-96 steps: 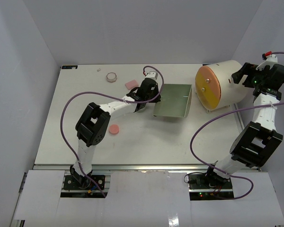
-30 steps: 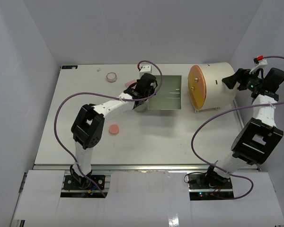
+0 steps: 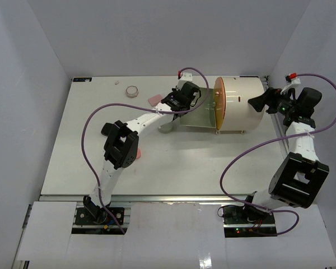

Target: Organize the makeup

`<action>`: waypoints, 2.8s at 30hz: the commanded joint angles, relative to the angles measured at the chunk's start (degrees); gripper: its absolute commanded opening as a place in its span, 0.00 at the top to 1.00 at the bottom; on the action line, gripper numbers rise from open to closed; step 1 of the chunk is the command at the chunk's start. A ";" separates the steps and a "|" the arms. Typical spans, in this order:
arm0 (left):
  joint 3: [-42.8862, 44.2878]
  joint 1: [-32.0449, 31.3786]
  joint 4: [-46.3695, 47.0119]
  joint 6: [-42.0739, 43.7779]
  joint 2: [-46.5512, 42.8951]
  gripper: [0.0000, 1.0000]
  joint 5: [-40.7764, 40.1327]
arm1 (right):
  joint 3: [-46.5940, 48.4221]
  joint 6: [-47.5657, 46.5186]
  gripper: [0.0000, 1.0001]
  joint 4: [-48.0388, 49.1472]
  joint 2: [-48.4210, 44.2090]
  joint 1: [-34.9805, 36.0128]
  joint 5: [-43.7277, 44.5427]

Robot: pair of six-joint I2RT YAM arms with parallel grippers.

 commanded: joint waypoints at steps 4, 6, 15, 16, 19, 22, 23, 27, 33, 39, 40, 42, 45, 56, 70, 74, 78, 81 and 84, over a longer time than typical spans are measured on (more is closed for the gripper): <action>2.26 1.30 -0.81 -2.63 -0.29 0.91 3.46 | -2.89 1.17 0.10 -5.94 0.67 3.01 -1.05; 2.10 2.01 -1.18 -3.69 -0.03 0.91 4.44 | -3.10 1.22 0.10 -5.71 0.75 3.27 -0.81; 5.55 3.13 -2.14 -4.45 2.89 0.92 7.28 | -3.35 1.40 0.10 -5.45 0.92 3.77 0.02; 6.17 3.19 -2.45 -4.28 3.38 0.92 7.42 | -3.35 1.40 0.10 -5.42 0.84 3.77 0.02; 6.92 3.40 -3.35 -4.25 4.33 0.92 7.39 | -3.36 1.49 0.10 -5.43 0.76 3.77 0.11; 6.25 3.78 -3.39 -4.62 4.29 0.92 7.53 | -3.43 1.49 0.10 -5.36 0.80 3.77 0.11; 6.08 3.85 -3.35 -4.79 4.25 0.92 7.63 | -3.44 1.49 0.10 -5.36 0.84 3.77 0.11; 7.15 3.96 -3.45 -4.76 4.77 0.92 8.38 | -3.52 1.58 0.10 -5.36 0.81 3.75 0.11; 9.41 3.96 -3.82 -4.77 6.00 0.93 9.91 | -3.52 1.49 0.10 -5.29 0.58 3.77 0.20; 9.98 3.96 -4.13 -5.00 6.25 0.94 10.95 | -3.77 1.58 0.10 -5.11 0.67 3.85 0.20; 10.20 3.96 -4.13 -5.03 6.37 0.94 11.17 | -3.79 1.60 0.10 -5.10 0.69 3.90 0.20; 10.73 3.96 -4.13 -5.12 6.65 0.94 11.62 | -3.79 1.66 0.10 -5.10 0.74 4.03 0.20; 11.34 3.96 -4.06 -5.27 7.04 0.94 11.71 | -3.86 1.66 0.10 -5.10 0.58 4.10 0.27; 12.85 3.96 -3.65 -5.14 7.10 0.94 11.47 | -3.96 1.40 0.10 -5.10 0.75 4.20 0.42; 12.54 4.07 -3.77 -6.15 6.51 0.95 16.91 | -4.05 1.37 0.10 -5.04 0.67 4.24 0.46; 12.46 4.67 -4.18 -6.38 6.29 0.95 19.81 | -4.14 1.31 0.10 -5.09 0.65 4.27 0.46; 12.78 5.42 -4.49 -6.85 6.80 0.96 22.89 | -4.14 1.28 0.10 -5.10 0.64 4.29 0.41; 13.63 5.60 -4.86 -6.92 7.47 0.96 24.60 | -4.14 1.23 0.10 -5.10 0.58 4.29 0.46; 14.70 5.71 -5.47 -7.03 8.29 0.97 26.06 | -4.23 1.22 0.10 -5.10 0.43 4.36 0.46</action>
